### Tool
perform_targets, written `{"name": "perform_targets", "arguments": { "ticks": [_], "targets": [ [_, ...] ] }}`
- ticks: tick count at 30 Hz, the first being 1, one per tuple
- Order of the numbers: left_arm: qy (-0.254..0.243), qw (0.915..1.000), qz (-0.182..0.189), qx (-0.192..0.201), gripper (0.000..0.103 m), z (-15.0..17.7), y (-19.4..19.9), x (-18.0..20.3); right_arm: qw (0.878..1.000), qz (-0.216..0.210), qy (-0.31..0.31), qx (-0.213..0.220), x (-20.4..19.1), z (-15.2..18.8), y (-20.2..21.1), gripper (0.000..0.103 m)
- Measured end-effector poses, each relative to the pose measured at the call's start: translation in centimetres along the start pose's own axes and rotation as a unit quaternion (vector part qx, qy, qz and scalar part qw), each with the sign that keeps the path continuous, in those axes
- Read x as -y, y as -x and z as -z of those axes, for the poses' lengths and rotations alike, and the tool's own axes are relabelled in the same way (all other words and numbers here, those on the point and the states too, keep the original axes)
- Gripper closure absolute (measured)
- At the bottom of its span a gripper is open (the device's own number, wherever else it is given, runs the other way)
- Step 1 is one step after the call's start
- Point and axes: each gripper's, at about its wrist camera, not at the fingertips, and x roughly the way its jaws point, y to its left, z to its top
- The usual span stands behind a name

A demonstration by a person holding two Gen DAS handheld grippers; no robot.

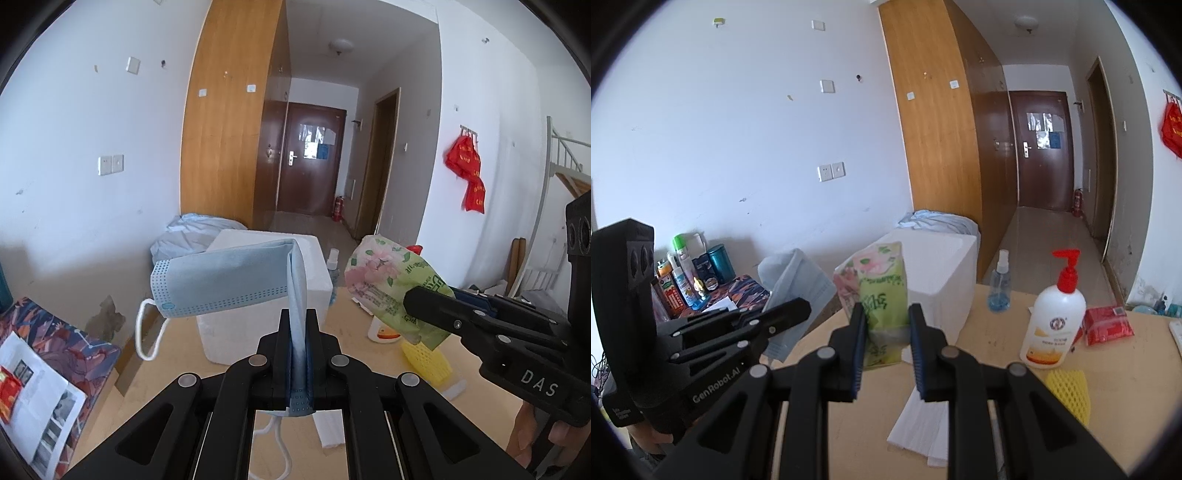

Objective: Organize soft objects
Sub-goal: 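Carry the mask with the left gripper while the right gripper carries the pack toward the foam box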

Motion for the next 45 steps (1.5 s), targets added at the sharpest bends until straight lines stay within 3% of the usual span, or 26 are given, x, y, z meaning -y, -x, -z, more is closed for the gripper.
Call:
{"name": "perform_targets", "arguments": {
  "ticks": [13,23,34,45],
  "targets": [
    [-0.005,1.0000,0.007,0.005,0.097,-3.8,-2.6,-0.5,1.000,0.013,0.008,0.013,0.9,-3.0,-3.1,0.077],
    [-0.003,0.9999,0.015,0.002,0.097,-6.6,-6.8,-1.6,1.000,0.016,0.000,0.008,3.0,-4.7,-6.5,0.077],
    [-0.001,0.9990,0.038,-0.023,0.097,-7.3,-11.7,-2.9,1.000,0.012,-0.012,-0.003,4.3,-5.3,-9.2,0.077],
    [-0.011,0.9986,0.031,-0.042,0.097,-7.5,-13.8,-2.7,1.000,0.004,-0.016,-0.021,4.4,-5.4,-10.9,0.077]
  ]
}}
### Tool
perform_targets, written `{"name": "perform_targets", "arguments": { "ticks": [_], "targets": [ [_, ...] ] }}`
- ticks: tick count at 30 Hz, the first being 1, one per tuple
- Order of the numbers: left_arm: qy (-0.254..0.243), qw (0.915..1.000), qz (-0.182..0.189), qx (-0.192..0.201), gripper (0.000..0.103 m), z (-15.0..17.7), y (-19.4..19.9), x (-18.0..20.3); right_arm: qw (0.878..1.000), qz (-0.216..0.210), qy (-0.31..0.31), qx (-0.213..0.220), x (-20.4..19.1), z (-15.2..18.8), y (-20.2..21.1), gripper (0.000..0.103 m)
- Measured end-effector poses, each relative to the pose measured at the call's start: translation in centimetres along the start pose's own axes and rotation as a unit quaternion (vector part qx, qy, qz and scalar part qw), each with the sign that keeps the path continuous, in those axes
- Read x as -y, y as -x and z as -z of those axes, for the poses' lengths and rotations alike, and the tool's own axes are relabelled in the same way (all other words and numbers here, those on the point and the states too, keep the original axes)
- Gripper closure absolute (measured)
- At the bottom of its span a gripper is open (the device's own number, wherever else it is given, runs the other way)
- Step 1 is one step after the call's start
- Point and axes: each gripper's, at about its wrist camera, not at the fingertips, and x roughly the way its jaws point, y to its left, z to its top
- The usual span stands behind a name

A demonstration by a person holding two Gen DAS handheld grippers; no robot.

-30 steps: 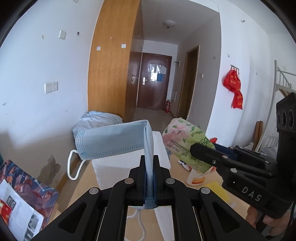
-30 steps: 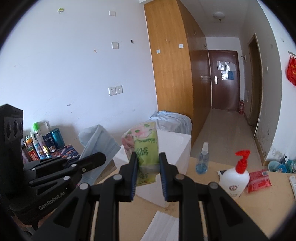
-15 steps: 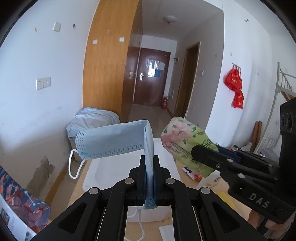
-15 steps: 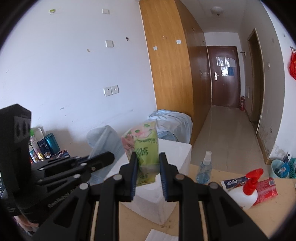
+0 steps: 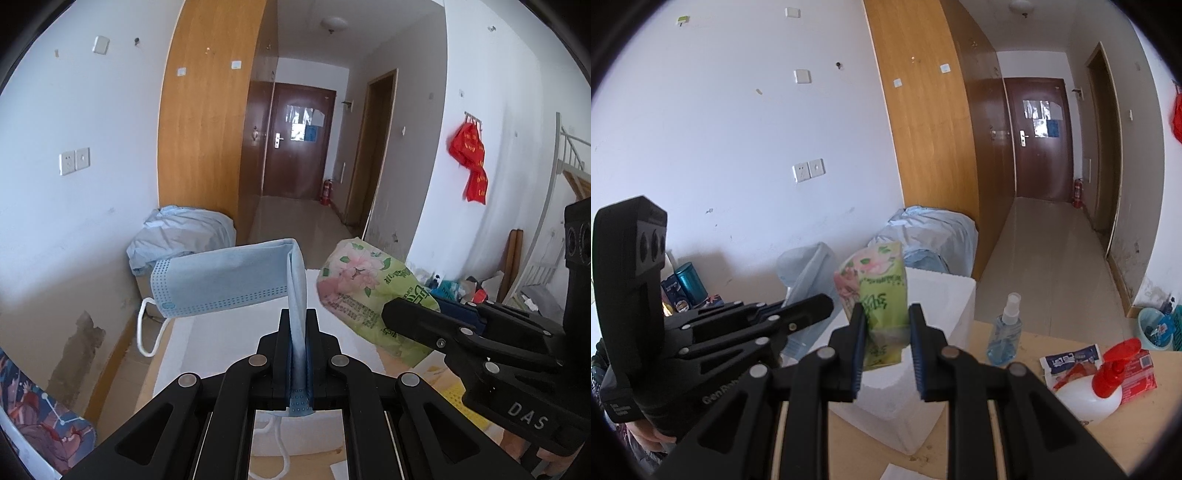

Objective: Organize soft objects
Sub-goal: 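Carry the mask with the left gripper while the right gripper carries the pack toward the foam box, then open the left gripper to drop the mask into the white foam box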

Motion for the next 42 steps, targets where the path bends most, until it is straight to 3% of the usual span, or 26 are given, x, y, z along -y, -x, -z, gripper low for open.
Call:
{"name": "perform_targets", "arguments": {
  "ticks": [12,25,30,31,33,35,37,42],
  "targets": [
    [0.011,0.9980,0.000,-0.062,0.097,-0.2,-3.7,-1.2,1.000,0.001,-0.006,-0.006,0.6,-0.5,-0.7,0.077],
    [-0.003,0.9976,-0.019,-0.066,0.097,-0.3,-4.9,-1.1,1.000,0.005,-0.011,-0.005,1.0,-0.2,-0.7,0.077],
    [-0.003,0.9978,-0.026,-0.060,0.093,-0.4,-4.6,-1.4,1.000,0.005,-0.012,-0.003,1.0,-0.2,-0.5,0.077],
    [-0.004,0.9977,-0.029,-0.060,0.087,-0.4,-4.6,-1.4,1.000,0.006,-0.012,-0.002,1.0,-0.2,-0.5,0.077],
    [-0.004,0.9975,-0.037,-0.060,0.066,-0.4,-4.6,-1.5,1.000,0.006,-0.012,-0.001,1.1,-0.2,-0.4,0.077],
    [-0.007,0.9974,-0.049,-0.053,0.025,-0.2,-4.4,-1.7,1.000,0.006,-0.012,0.000,1.1,-0.2,-0.4,0.077],
    [-0.014,0.9975,-0.062,-0.033,0.018,-0.1,-3.8,-1.5,1.000,0.007,-0.013,0.001,1.1,-0.2,-0.4,0.077],
    [-0.021,0.9966,-0.076,-0.026,0.018,-0.2,-3.4,-1.5,1.000,0.008,-0.013,0.002,1.1,-0.2,-0.2,0.077]
  ]
}}
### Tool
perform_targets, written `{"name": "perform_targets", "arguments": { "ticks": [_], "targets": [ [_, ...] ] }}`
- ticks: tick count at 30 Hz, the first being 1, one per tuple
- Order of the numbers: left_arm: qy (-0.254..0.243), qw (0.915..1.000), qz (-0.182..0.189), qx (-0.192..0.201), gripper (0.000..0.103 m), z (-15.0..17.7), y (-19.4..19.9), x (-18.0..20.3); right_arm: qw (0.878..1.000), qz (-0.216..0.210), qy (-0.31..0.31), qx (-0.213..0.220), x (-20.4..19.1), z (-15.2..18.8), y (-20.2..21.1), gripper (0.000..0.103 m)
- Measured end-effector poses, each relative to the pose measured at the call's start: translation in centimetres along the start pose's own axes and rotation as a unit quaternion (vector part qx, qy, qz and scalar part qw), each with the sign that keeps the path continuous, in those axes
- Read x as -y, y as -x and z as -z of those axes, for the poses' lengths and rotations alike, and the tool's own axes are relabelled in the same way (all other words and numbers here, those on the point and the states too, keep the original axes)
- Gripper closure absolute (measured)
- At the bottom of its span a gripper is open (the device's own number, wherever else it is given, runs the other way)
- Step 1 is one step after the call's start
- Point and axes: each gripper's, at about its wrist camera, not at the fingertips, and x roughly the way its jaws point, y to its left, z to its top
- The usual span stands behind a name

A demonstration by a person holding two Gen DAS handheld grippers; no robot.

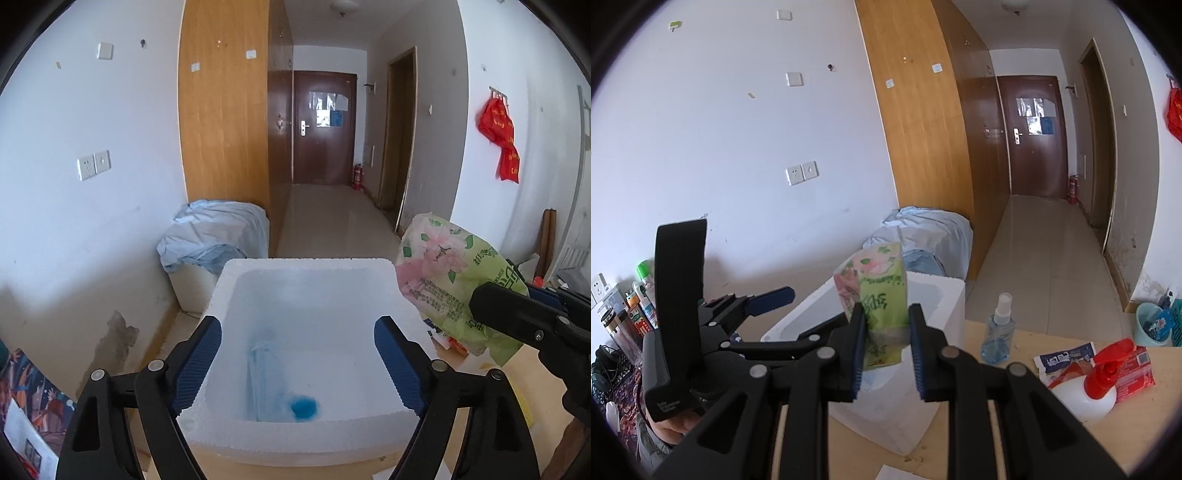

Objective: Organize soft objects
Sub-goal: 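Open the left gripper to drop the mask into the white foam box, then lower the wet-wipes pack into the foam box and open the right gripper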

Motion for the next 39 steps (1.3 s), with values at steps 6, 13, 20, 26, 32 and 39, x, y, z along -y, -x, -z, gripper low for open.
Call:
{"name": "perform_targets", "arguments": {
  "ticks": [6,13,20,26,32,39],
  "targets": [
    [0.009,1.0000,-0.003,0.001,0.018,0.2,0.3,-0.4,1.000,0.002,0.000,0.001,0.0,0.0,0.1,0.077],
    [0.037,0.9979,-0.035,0.040,0.013,1.4,3.4,-1.7,1.000,-0.003,0.005,-0.008,-0.4,0.2,-0.5,0.077],
    [0.066,0.9927,-0.061,0.080,0.009,2.5,5.5,-4.4,0.999,-0.009,0.016,-0.027,-1.0,0.5,-2.4,0.077],
    [0.098,0.9909,-0.050,0.078,0.007,2.9,5.0,-6.1,0.999,-0.018,0.019,-0.045,-1.3,0.6,-4.0,0.077],
    [0.086,0.9922,-0.047,0.077,0.005,3.1,5.0,-5.4,0.998,-0.021,0.024,-0.052,-1.9,0.6,-5.4,0.077],
    [0.095,0.9907,-0.037,0.089,0.005,3.4,5.6,-6.0,0.998,-0.023,0.026,-0.060,-1.8,1.0,-6.1,0.076]
  ]
}}
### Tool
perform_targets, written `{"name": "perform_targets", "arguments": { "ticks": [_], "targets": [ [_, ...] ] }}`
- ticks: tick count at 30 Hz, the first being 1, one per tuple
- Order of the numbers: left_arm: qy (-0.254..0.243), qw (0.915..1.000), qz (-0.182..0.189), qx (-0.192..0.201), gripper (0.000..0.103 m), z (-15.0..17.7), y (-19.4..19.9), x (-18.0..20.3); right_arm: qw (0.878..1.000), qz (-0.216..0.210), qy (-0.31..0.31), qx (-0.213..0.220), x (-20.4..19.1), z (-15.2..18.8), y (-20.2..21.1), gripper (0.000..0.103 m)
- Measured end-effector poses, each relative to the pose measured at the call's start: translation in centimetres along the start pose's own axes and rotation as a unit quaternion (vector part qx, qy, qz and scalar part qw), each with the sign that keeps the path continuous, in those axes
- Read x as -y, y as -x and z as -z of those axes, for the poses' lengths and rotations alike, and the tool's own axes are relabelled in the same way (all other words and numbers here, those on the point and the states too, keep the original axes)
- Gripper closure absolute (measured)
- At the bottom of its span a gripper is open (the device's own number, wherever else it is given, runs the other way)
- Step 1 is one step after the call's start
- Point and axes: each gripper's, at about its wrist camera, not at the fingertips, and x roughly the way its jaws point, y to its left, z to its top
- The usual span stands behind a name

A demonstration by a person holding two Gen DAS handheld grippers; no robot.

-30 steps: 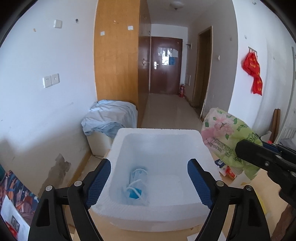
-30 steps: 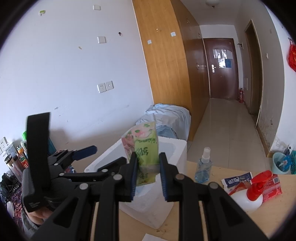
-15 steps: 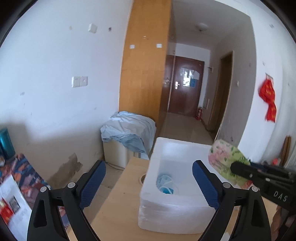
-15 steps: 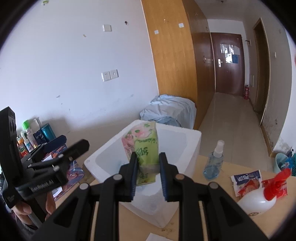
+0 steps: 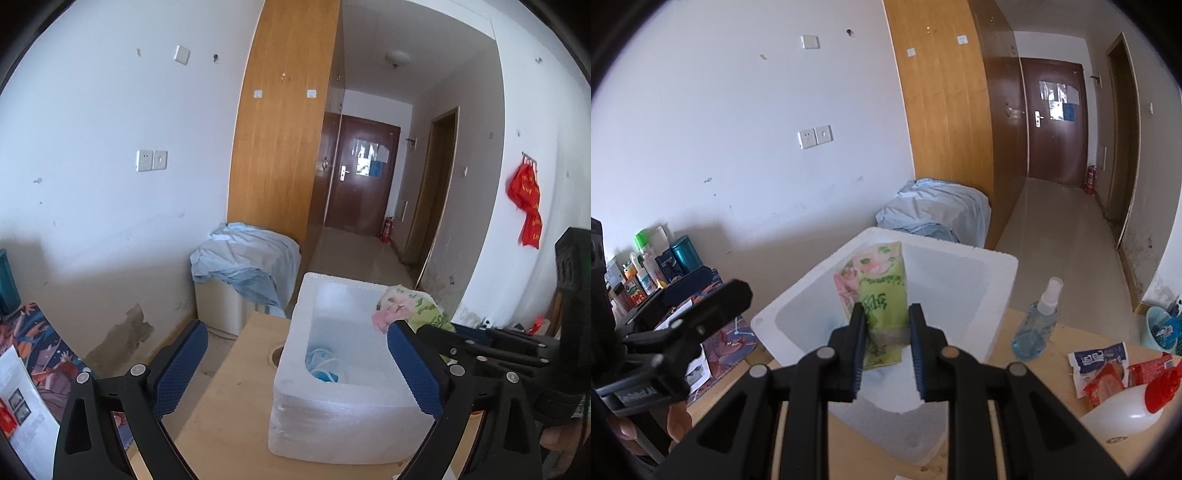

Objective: Organize soft objects
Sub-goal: 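Lower the wet-wipes pack into the foam box and open the right gripper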

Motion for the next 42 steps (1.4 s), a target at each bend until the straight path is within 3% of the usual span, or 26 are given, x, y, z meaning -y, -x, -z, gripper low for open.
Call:
{"name": "perform_targets", "arguments": {
  "ticks": [10,29,42],
  "targets": [
    [0.001,1.0000,-0.002,-0.008,0.005,-0.2,-0.2,-0.1,1.000,0.015,-0.009,0.010,0.1,-0.3,0.7,0.039],
    [-0.012,0.9998,0.012,-0.006,0.005,-0.2,0.5,1.0,0.999,0.019,-0.019,0.032,0.5,-0.2,3.2,0.038],
    [-0.056,0.9977,0.036,0.010,0.005,0.1,6.0,4.8,0.997,0.044,-0.027,0.062,1.1,0.9,9.5,0.038]
  ]
}}
